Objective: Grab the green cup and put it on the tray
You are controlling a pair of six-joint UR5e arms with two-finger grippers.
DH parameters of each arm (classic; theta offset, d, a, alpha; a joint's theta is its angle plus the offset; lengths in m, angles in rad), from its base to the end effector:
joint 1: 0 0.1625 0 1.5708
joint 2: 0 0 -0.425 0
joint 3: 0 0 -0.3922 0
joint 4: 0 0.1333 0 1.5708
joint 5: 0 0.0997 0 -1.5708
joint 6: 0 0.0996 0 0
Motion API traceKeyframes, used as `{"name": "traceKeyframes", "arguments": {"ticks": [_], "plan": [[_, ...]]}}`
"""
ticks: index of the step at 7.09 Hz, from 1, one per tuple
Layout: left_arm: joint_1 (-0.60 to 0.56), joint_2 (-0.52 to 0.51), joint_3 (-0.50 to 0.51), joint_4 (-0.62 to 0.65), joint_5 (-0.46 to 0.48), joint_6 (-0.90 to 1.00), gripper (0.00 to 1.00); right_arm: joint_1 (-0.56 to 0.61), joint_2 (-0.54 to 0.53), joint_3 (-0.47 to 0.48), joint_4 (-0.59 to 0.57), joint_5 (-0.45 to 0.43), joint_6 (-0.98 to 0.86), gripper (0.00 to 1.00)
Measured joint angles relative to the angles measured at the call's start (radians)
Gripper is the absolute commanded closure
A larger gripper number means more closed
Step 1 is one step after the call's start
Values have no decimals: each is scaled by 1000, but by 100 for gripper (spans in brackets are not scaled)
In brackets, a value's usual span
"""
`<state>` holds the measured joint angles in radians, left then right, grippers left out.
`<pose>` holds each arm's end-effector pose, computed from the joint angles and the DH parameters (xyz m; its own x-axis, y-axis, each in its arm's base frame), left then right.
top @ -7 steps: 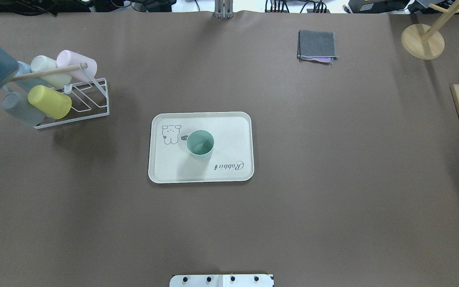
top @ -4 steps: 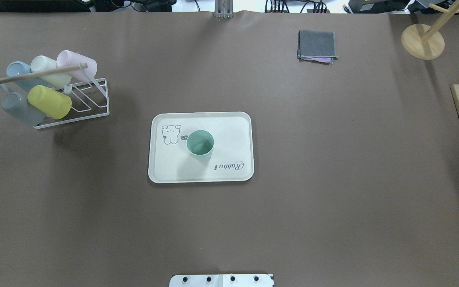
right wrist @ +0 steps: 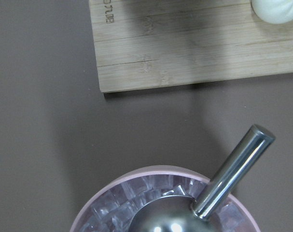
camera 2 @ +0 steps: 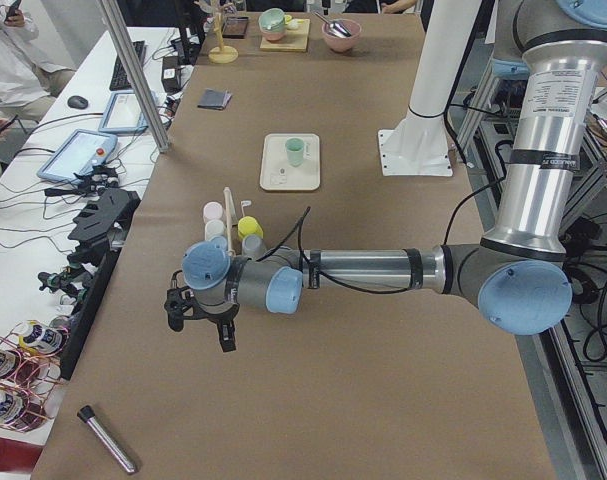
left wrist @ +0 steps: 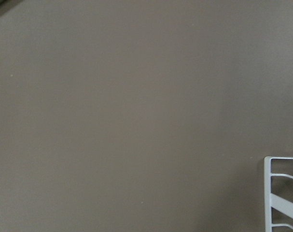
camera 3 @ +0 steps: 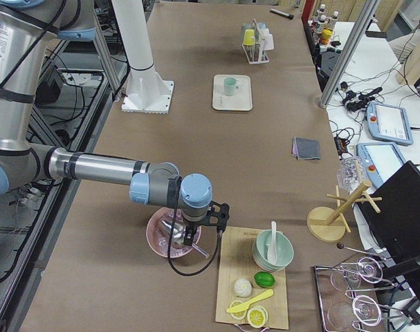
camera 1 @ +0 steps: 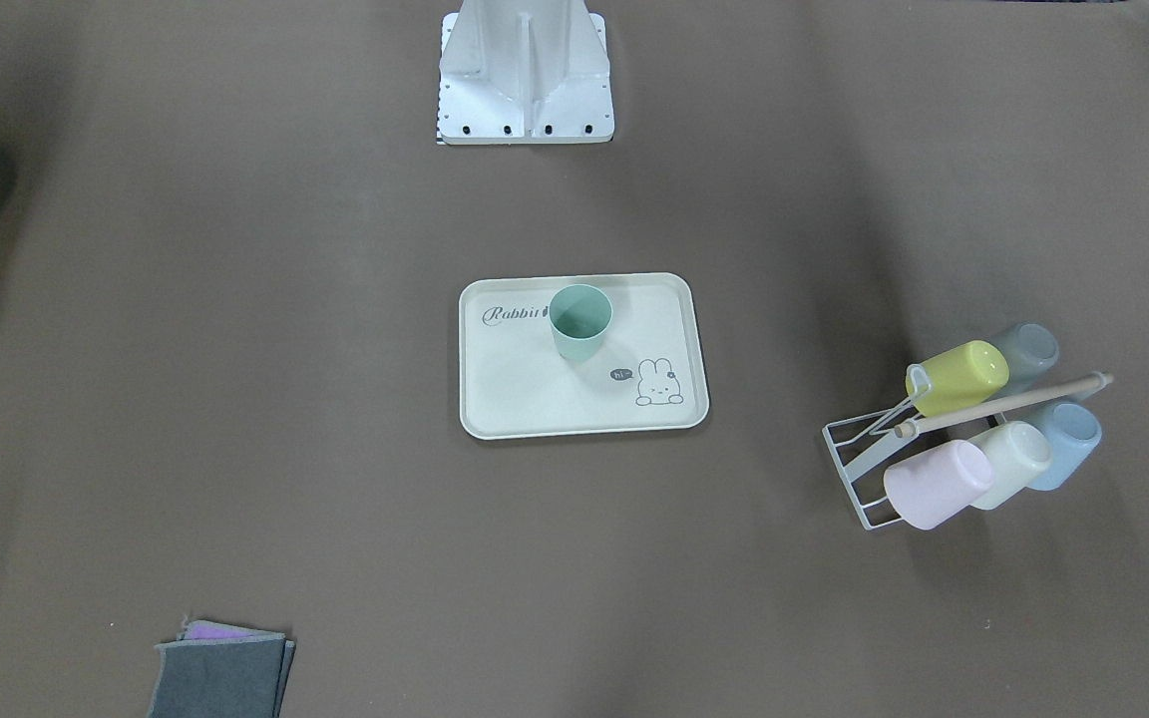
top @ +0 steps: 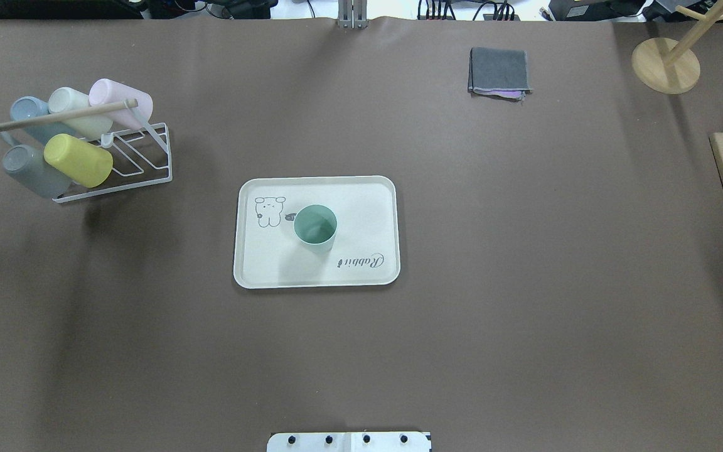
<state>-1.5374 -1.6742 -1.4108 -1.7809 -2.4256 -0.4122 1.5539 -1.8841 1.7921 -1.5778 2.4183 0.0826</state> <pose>-0.0400 -0.5456 0.6568 0.6108 -0.2700 -0.7444 0.2310 0.9599 -0.1586 0.0527 -0.3532 0.6783 0.6621 0.1448 0.7353 -0.0379 0.9864 -0.1601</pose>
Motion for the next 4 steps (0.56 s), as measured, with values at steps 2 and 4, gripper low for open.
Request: {"name": "traceKeyframes", "arguments": {"ticks": [2,4], "plan": [[-5,79,-75,-18,-40,0,2,0,-1,-1,0,-6,-1,0],[-17,140,-164,-14,-84,0,2,0,-1,-3,0,-7,0,0]]}}
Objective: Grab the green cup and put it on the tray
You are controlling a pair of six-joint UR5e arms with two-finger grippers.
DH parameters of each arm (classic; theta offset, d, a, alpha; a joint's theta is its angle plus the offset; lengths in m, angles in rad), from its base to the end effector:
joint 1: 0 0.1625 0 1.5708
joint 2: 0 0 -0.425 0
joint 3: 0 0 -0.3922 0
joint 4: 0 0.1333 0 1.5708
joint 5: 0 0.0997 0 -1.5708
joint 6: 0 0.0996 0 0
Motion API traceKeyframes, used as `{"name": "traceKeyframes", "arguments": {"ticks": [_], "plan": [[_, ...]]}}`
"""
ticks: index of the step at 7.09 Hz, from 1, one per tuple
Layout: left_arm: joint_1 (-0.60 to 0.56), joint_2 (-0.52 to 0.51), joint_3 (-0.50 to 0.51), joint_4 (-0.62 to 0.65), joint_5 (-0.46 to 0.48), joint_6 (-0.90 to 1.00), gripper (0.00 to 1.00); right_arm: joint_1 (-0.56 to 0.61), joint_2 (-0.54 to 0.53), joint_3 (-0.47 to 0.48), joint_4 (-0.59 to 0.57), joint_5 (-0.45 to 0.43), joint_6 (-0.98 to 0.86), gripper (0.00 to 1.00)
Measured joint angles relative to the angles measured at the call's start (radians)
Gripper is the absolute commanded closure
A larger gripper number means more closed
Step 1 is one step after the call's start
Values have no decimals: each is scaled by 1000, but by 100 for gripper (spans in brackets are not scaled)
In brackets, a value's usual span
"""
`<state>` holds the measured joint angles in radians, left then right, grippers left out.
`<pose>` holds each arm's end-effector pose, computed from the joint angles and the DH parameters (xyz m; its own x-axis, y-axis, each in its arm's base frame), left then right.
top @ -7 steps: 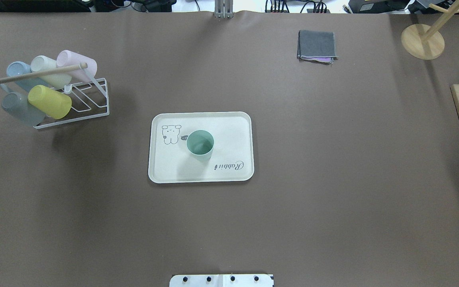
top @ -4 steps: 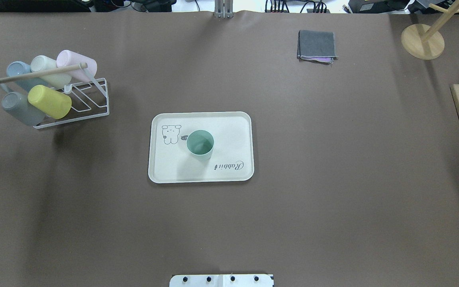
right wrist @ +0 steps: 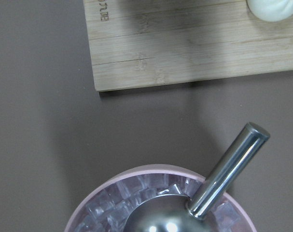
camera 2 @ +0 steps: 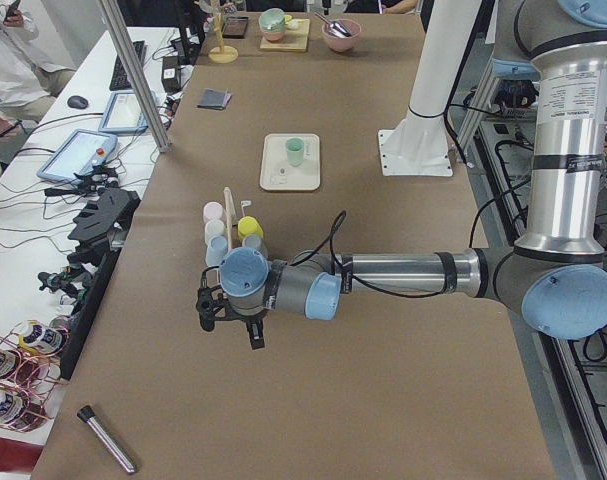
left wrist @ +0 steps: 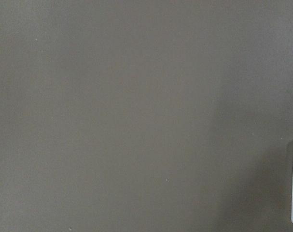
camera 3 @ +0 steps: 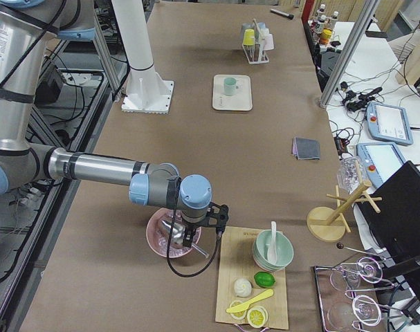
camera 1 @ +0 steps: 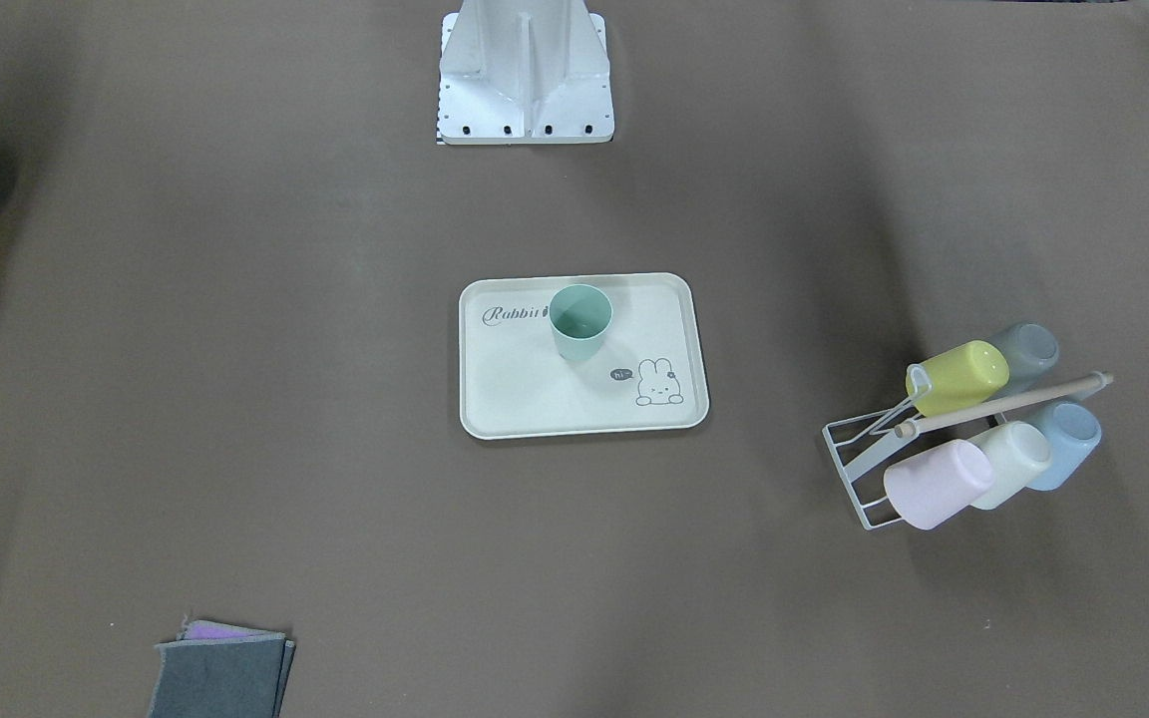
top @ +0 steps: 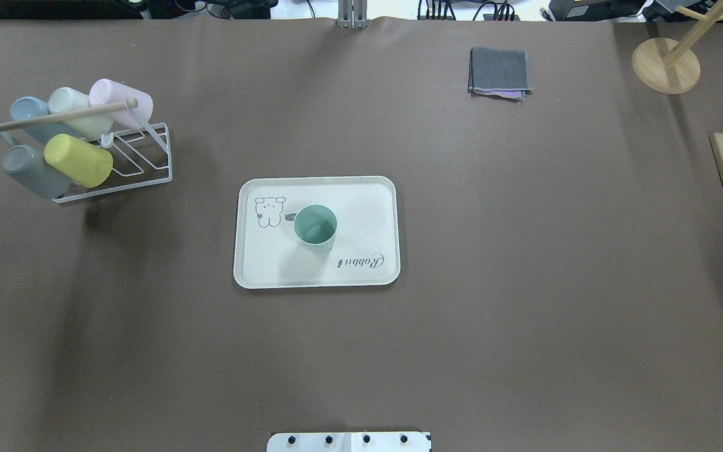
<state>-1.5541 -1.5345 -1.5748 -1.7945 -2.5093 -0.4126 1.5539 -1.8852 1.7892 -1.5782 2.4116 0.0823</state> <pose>-0.0448 -0.4865 0.6387 0.5456 -0.2440 -0.8018 0.2209 0.9647 -0.1433 0.0531 -0.3522 0.6806 0.6672 0.1472 0.7302 -0.0382 0.9858 -0.1638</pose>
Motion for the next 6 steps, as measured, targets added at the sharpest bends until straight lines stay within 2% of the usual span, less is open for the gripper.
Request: {"name": "traceKeyframes", "arguments": {"ticks": [3,6], "plan": [[-9,37,-46,3,13,0,2,0,0,-2,0,-1,2,0],[-17,59,-48,16,81,66,2,0,-1,-4,0,-2,2,0]]}}
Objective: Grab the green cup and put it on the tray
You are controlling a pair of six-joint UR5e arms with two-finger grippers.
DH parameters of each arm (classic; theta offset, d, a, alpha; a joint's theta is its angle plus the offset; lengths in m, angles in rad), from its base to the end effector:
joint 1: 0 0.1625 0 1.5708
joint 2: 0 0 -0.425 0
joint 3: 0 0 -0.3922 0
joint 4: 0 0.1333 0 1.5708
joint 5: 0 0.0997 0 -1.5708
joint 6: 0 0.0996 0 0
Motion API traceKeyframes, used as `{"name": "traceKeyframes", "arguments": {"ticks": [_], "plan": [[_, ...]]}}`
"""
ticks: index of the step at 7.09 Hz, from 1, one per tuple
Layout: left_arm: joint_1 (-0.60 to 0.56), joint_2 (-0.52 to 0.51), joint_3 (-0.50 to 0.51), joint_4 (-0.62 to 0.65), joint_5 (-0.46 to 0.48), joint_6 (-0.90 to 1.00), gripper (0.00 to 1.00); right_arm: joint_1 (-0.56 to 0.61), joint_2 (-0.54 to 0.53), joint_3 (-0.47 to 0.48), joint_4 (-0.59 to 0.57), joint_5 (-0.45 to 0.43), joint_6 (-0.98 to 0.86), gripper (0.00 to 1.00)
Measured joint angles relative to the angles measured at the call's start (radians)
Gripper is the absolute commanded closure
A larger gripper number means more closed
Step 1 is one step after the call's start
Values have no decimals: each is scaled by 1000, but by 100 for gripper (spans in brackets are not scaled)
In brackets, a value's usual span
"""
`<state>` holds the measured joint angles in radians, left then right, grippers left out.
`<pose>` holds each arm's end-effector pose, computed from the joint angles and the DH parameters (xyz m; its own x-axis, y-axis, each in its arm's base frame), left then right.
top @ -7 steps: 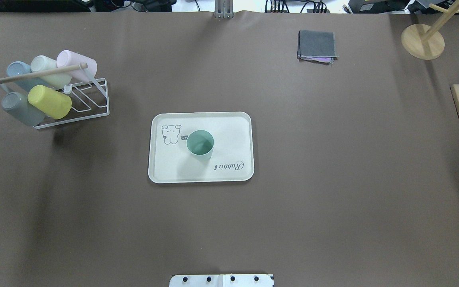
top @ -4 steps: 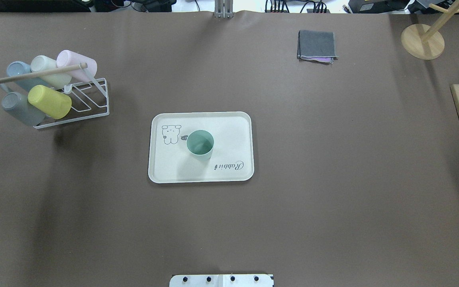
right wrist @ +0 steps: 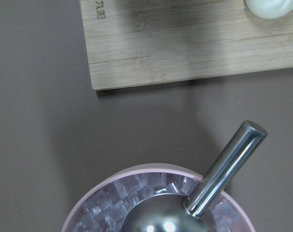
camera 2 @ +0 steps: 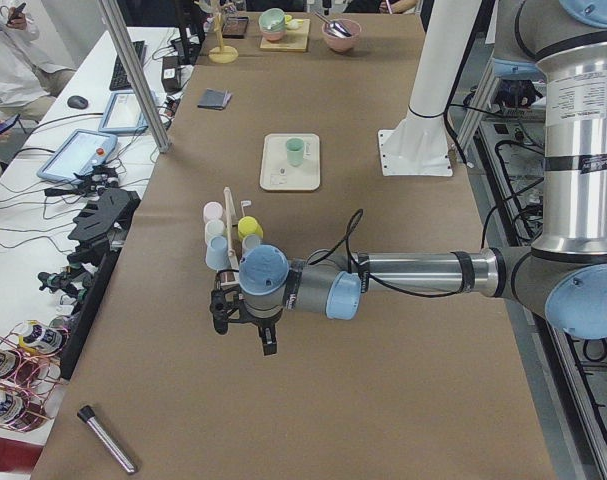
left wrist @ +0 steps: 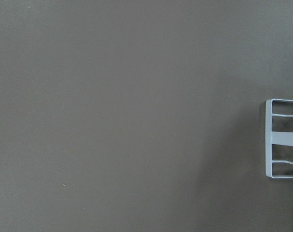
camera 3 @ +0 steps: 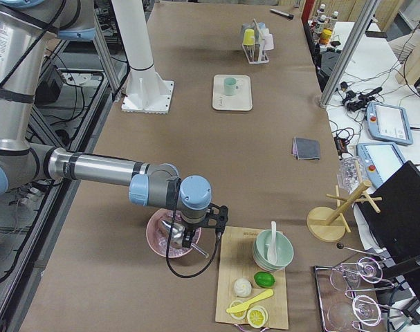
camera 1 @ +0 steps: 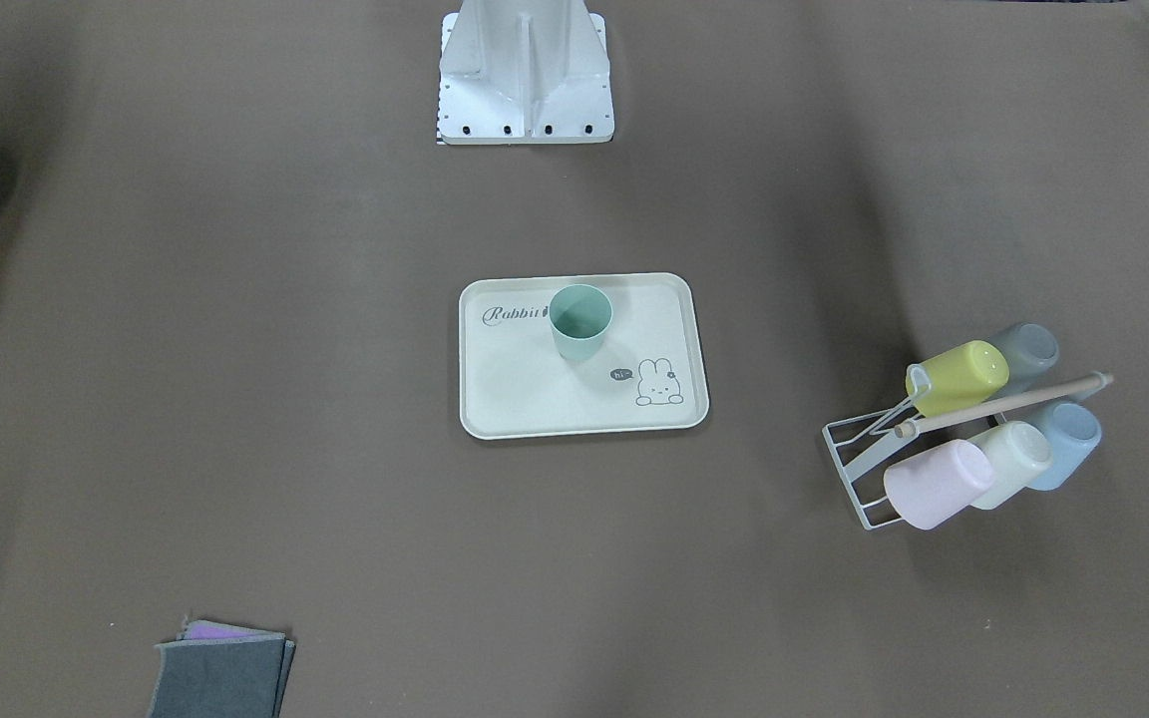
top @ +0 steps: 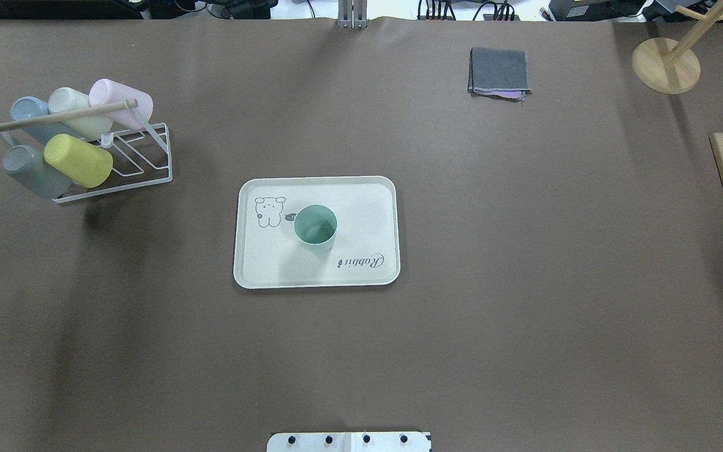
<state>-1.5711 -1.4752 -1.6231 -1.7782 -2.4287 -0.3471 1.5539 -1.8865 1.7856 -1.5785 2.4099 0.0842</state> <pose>-0.0581 -0.4603 0.6505 0.6150 -0.2196 -0.7574 0.2228 0.9697 -0.1002 0.0533 -0.3511 0.6830 0.6684 0.1527 0.7279 -0.0396 0.9846 -0.1702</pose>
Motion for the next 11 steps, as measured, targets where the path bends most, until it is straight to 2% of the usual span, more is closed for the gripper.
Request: {"name": "traceKeyframes", "arguments": {"ticks": [3,11], "plan": [[-56,41,-2,31,17,87,2,0,0,-1,0,1,-1,0],[-61,49,-3,35,7,91,2,0,4,-3,0,-19,-1,0]]}}
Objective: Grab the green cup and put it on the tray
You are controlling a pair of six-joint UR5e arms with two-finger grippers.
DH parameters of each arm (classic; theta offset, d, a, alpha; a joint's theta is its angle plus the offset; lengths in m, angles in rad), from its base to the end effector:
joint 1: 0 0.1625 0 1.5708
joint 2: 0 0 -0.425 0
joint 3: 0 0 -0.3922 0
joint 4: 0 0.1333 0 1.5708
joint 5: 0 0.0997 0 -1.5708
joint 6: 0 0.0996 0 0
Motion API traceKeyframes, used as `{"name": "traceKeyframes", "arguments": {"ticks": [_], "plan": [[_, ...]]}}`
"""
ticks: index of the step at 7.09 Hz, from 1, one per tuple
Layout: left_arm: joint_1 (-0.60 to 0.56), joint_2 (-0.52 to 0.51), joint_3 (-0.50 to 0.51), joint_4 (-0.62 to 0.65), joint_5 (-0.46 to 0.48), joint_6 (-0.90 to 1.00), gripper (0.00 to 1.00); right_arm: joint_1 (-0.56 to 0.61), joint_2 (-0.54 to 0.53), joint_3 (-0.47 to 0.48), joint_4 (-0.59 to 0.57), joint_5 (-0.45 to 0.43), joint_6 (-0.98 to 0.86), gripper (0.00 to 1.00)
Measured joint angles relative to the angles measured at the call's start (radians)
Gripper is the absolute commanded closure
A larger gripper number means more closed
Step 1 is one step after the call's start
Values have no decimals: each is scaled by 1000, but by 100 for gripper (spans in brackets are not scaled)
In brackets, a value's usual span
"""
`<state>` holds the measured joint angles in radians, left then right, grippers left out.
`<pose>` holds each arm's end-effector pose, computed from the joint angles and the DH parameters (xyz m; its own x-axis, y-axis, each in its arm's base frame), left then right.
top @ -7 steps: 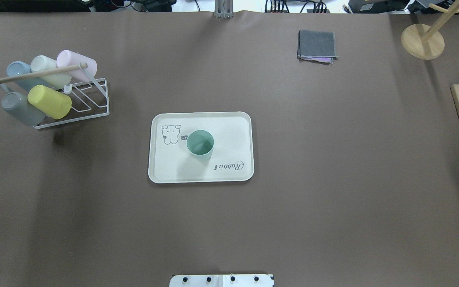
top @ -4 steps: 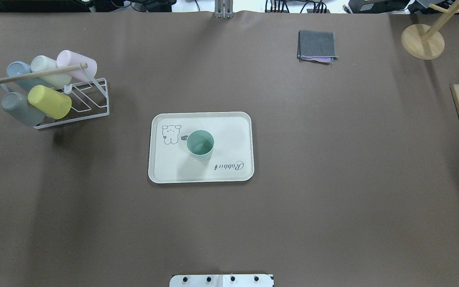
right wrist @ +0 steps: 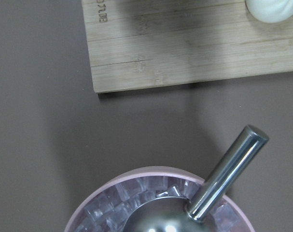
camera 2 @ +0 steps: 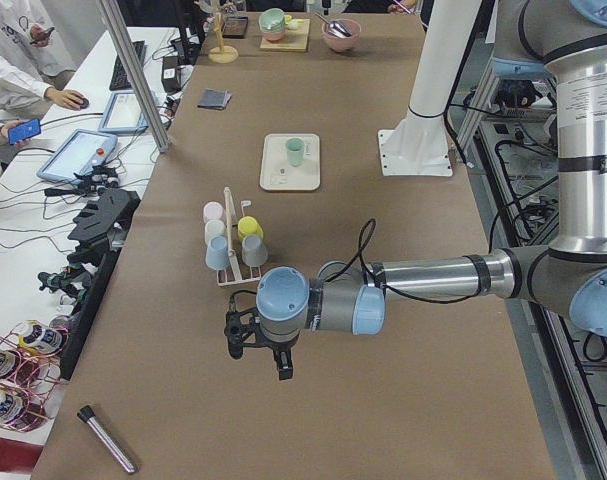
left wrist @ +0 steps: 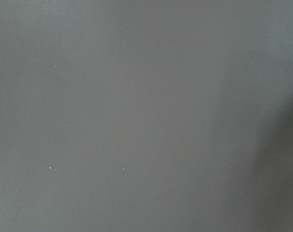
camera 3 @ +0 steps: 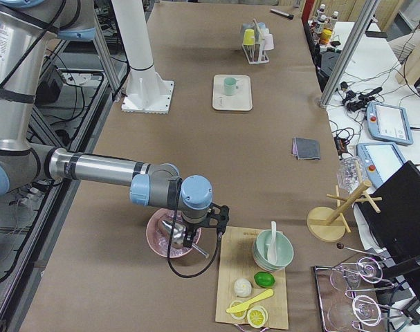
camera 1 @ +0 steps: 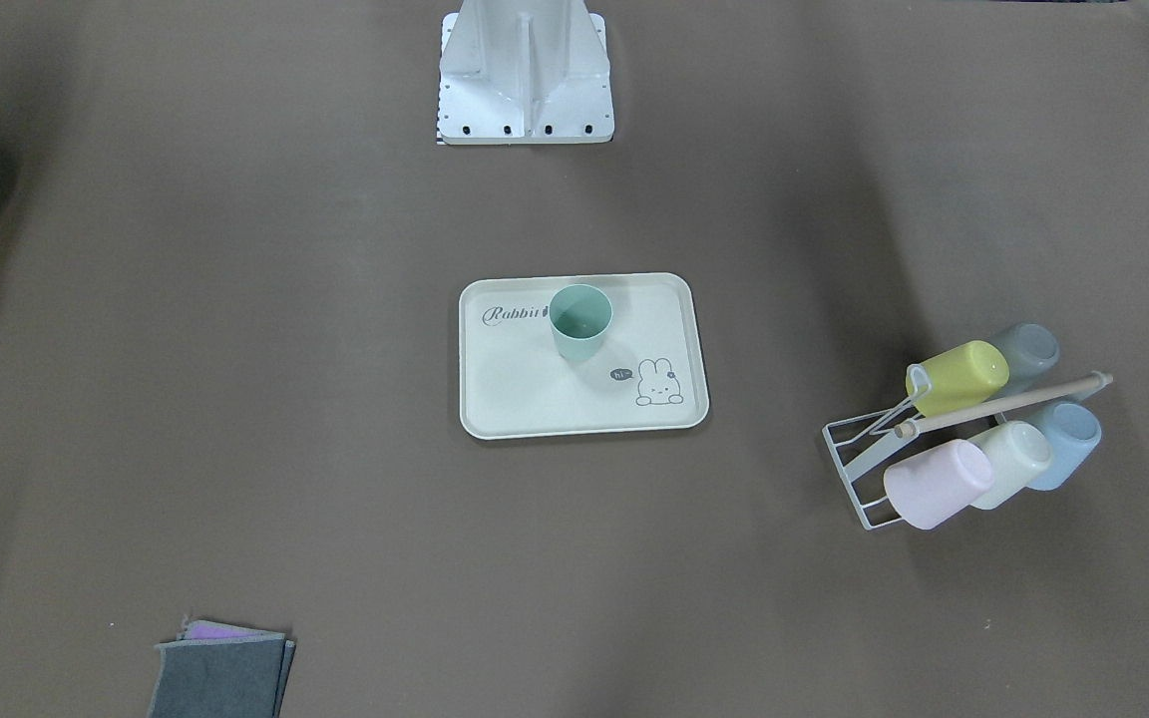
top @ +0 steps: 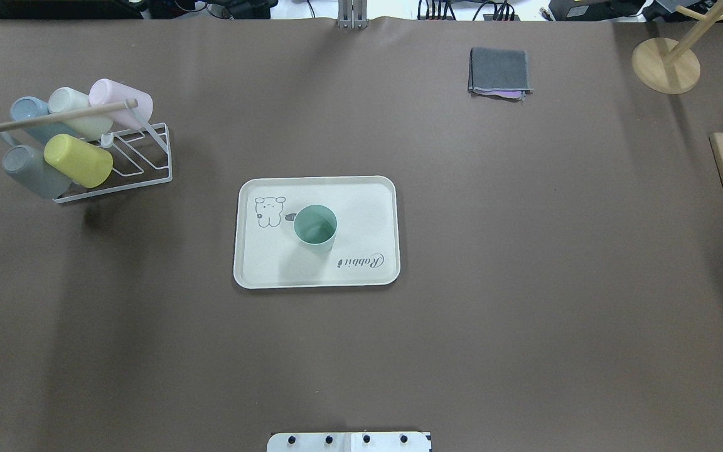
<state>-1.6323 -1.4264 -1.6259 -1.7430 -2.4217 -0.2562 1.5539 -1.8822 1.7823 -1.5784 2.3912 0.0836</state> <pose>-0.0850 -0.4299 0.6752 0.6248 -0.2311 -0.7458 0.2270 0.9677 -0.1098 0.0545 -0.3528 0.6844 0.6822 0.1497 0.7157 -0.0403 0.9850 -0.1676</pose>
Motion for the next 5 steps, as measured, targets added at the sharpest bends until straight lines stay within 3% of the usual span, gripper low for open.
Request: {"name": "traceKeyframes", "arguments": {"ticks": [5], "plan": [[1,-2,-2,0,0,0,2,0,0,5,1,-30,1,0]]}}
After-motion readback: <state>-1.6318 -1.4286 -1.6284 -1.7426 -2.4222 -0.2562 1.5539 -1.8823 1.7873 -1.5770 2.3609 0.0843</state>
